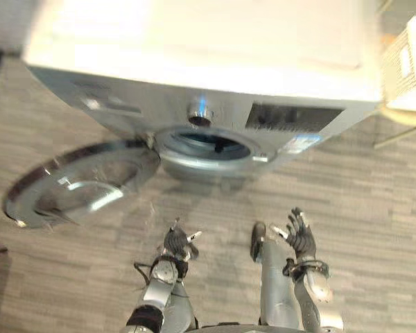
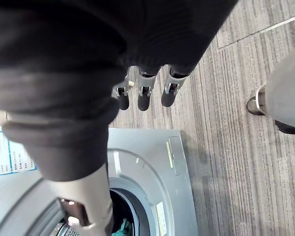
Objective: Pick up the laundry basket with both hands and put the clothes into the washing machine.
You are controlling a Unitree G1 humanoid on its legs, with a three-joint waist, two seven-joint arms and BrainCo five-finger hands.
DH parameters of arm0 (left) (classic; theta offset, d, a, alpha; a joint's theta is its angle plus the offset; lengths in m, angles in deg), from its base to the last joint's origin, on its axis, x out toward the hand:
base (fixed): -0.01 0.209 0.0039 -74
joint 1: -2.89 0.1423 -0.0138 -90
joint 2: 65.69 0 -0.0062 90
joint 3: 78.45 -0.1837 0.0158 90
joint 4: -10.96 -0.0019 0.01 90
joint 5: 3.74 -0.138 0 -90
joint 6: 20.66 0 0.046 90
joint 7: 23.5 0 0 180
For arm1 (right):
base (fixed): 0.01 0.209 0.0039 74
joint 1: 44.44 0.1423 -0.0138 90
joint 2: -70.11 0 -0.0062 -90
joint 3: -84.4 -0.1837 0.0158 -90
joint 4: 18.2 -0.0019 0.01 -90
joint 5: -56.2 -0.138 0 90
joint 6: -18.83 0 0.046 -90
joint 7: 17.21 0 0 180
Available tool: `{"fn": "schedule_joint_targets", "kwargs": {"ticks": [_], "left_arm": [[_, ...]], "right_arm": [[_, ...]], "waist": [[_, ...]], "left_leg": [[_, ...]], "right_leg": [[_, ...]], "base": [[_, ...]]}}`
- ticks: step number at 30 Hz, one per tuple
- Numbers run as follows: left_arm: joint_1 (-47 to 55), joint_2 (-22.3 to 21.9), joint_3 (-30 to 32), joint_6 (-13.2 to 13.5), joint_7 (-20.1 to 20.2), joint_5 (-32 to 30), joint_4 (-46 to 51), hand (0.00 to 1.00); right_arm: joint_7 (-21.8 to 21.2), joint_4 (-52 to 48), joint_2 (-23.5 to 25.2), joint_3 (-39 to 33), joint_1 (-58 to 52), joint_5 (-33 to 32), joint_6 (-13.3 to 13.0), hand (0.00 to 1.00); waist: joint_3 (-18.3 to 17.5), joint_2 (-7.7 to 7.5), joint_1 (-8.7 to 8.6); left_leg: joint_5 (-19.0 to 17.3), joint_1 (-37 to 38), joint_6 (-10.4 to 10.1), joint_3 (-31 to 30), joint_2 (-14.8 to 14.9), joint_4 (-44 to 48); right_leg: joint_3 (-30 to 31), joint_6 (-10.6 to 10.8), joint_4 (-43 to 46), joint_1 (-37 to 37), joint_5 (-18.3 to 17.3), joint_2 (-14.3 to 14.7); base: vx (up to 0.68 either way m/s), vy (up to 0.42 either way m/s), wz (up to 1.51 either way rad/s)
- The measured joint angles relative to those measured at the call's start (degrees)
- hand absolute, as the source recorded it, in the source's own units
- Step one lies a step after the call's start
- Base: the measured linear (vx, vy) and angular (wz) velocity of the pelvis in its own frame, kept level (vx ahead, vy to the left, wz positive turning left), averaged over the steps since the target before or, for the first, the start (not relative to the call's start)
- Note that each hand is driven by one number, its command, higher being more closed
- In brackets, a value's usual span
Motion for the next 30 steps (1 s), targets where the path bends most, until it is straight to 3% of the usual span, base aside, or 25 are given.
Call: {"fn": "schedule_joint_targets", "kwargs": {"ticks": [2, 3, 4, 6, 8, 9, 10, 11, 12, 13, 15, 17, 21, 22, 24, 26, 28, 29, 30], "left_arm": [[-0.33, -0.55, 2.38, 0.77, -1.28, 0.77, -1.25, 0.00], [-0.30, -0.75, 3.20, 0.87, -1.36, 0.98, -1.56, 0.00], [0.34, -0.70, 5.13, 0.86, -1.52, 1.64, -1.99, 0.00], [4.18, -0.30, 6.91, 1.09, -2.12, 4.11, -1.96, 0.00], [5.47, -0.62, 8.16, 1.13, -2.06, 5.85, -2.47, 0.00], [7.57, -2.65, 9.72, 1.44, -0.97, 8.68, -4.07, 0.00], [8.53, -2.95, 10.89, 1.64, -0.81, 9.81, -3.86, 0.00], [9.40, -3.23, 12.07, 1.76, -0.82, 13.00, -3.81, 0.00], [9.80, -3.06, 13.20, 1.80, -0.77, 15.42, -3.66, 0.00], [10.26, -3.54, 13.92, 1.85, -0.71, 20.41, -3.13, 0.00], [10.33, -3.79, 13.98, 2.06, -0.72, 26.02, -2.92, 0.00], [10.38, -4.53, 13.83, 2.54, -0.42, 33.17, -1.71, 0.00], [13.41, -4.33, 15.44, 3.77, 0.38, 38.66, 4.37, 0.00], [14.43, -4.21, 15.89, 3.83, 0.44, 39.75, 6.12, 0.00], [17.14, -4.10, 16.24, 3.61, 0.74, 41.94, 9.47, 0.00], [19.00, -4.25, 17.19, 3.58, 1.51, 43.39, 13.99, 0.00], [20.21, -4.37, 20.99, 3.84, 1.58, 45.12, 21.02, 0.00], [20.28, -4.39, 22.14, 3.89, 1.59, 45.14, 22.58, 0.00], [20.06, -4.35, 24.34, 3.90, 1.53, 45.11, 25.56, 0.00]], "right_arm": [[0.71, 3.69, 1.33, 0.30, -0.54, 0.02, 0.89, 0.00], [0.70, 4.68, 1.73, 0.86, -0.56, 0.13, 1.07, 0.00], [0.61, 6.81, 2.26, 2.06, -0.47, 0.46, 1.44, 0.00], [-0.32, 11.78, 2.95, 3.61, -0.51, 2.47, 1.75, 0.00], [-0.86, 14.56, 2.87, 3.64, -0.03, 2.97, 1.70, 0.00], [-1.45, 18.87, 1.45, 2.78, 0.98, 4.06, 1.96, 0.00], [-1.62, 20.13, 1.43, 2.73, 1.00, 4.16, 2.03, 0.00], [-1.77, 22.04, 1.67, 2.90, 0.55, 4.54, 2.01, 0.00], [-1.82, 23.21, 1.30, 3.29, 1.14, 4.59, 2.10, 0.00], [-1.78, 25.72, 0.07, 3.99, 2.88, 4.64, 2.47, 0.00], [-1.62, 28.91, -1.68, 4.06, 6.14, 5.16, 2.99, 0.00], [-1.47, 30.94, -3.88, 2.80, 7.43, 6.88, 3.21, 0.00], [-1.33, 31.38, -5.27, -0.74, 6.73, 9.09, 4.36, 0.00], [-1.34, 31.36, -5.15, -2.08, 6.47, 9.13, 4.83, 0.00], [-1.32, 31.35, -6.06, -3.54, 5.17, 9.88, 5.38, 0.00], [-1.39, 31.22, -7.13, -4.28, 3.41, 11.03, 5.61, 0.00], [-1.43, 31.29, -7.19, -4.75, 1.43, 11.29, 5.97, 0.00], [-1.50, 31.31, -7.03, -5.20, 1.06, 11.28, 6.11, 0.00], [-1.60, 31.82, -6.66, -6.91, 1.14, 11.25, 6.67, 0.00]], "waist": [[-1.72, -0.67, 0.01], [-2.49, -0.86, 0.16], [-3.82, -1.29, 0.17], [-8.01, -3.12, 0.43], [-9.62, -3.57, 0.63], [-13.15, -1.52, 2.27], [-13.65, -2.41, 2.59], [-14.79, -4.72, 2.88], [-15.39, -6.03, 3.48], [-15.21, -5.20, 4.57], [-14.56, -3.83, 4.82], [-12.41, -0.71, 4.89], [-12.16, 0.66, 5.14], [-11.76, 0.05, 5.08], [-11.53, -0.36, 5.94], [-11.60, -0.33, 6.38], [-12.02, 0.27, 6.11], [-12.34, 0.63, 6.12], [-12.84, 1.12, 6.01]], "left_leg": [[0.47, 5.48, 1.09, 2.30, -1.53, -4.05], [1.05, 6.62, 1.92, 3.25, -1.52, -5.11], [2.26, 9.00, 2.42, 4.18, -1.82, -7.19], [3.57, 12.54, 1.63, 4.58, -3.52, -10.51], [4.29, 12.58, 0.67, 2.77, -5.47, -12.07], [7.41, 12.37, 1.33, -3.09, -9.10, -19.97], [8.89, 13.05, 1.28, -2.83, -9.81, -20.82], [10.40, 13.08, 1.43, -2.89, -12.18, -20.95], [10.70, 12.49, 1.49, -3.00, -12.75, -20.87], [11.55, 10.93, 1.39, -3.48, -12.39, -20.63], [13.13, 8.45, 1.19, -5.16, -11.87, -20.25], [15.27, 7.92, 0.87, -8.90, -11.94, -20.71], [21.78, 7.89, -2.04, -11.68, -13.14, -25.41], [21.62, 7.04, -2.48, -13.78, -13.21, -23.88], [14.56, 6.18, -0.21, -16.82, -12.16, -10.93], [10.21, 7.10, -0.61, -19.47, -10.53, -2.79], [9.07, 10.23, -1.35, -23.92, -6.97, -0.51], [8.47, 11.24, -2.20, -24.71, -6.45, -1.82], [6.93, 11.84, -3.45, -25.16, -8.39, -4.82]], "right_leg": [[0.71, -1.12, -3.81, 5.38, 1.97, -0.13], [0.37, -2.44, 0.38, 4.92, 0.81, -0.38], [-1.29, -3.79, 10.86, 4.71, -1.92, -1.10], [-1.98, -3.90, 22.72, 6.70, -3.41, -1.58], [-2.16, -2.70, 20.20, 7.38, -2.72, -0.49], [0.44, 0.33, 15.48, 11.17, -5.41, 1.68], [0.84, 0.66, 17.09, 12.75, -7.28, 1.52], [1.44, 0.93, 10.86, 17.36, -11.00, 0.97], [1.32, 1.18, 7.01, 18.87, -12.80, 1.01], [0.74, 0.95, 1.62, 20.21, -13.13, 2.18], [-1.43, 0.69, -5.67, 22.91, -12.99, 3.39], [-4.90, -1.47, -11.41, 27.45, -11.62, 4.65], [-9.68, -3.14, -12.00, 28.13, -10.50, 5.02], [-10.68, -3.89, -11.91, 28.25, -10.08, 4.46], [-10.89, -4.31, -10.26, 28.26, -10.01, 1.78], [-10.33, -4.09, -9.39, 28.52, -9.82, -0.26], [-9.71, -2.08, -9.71, 28.04, -8.62, -1.64], [-9.72, -1.20, -10.15, 27.81, -8.08, -1.87], [-9.93, 0.30, -12.22, 27.82, -6.51, -2.26]], "base": [[0.10, 0.090, -0.19], [0.05, 0.018, -0.10], [0.00, -0.060, -0.04], [0.01, -0.144, 0.00], [-0.03, -0.062, -0.10], [-0.09, -0.013, -0.23], [-0.01, -0.073, -0.03], [0.08, -0.129, 0.17], [0.08, -0.122, 0.17], [-0.02, -0.097, 0.02], [-0.08, -0.079, 0.24], [-0.11, -0.054, 0.69], [-0.15, -0.061, 0.60], [-0.13, 0.028, 0.12], [-0.10, 0.088, -0.08], [-0.07, 0.236, -0.10], [-0.04, 0.368, 0.00], [0.02, 0.345, 0.09], [0.02, 0.350, 0.27]]}}
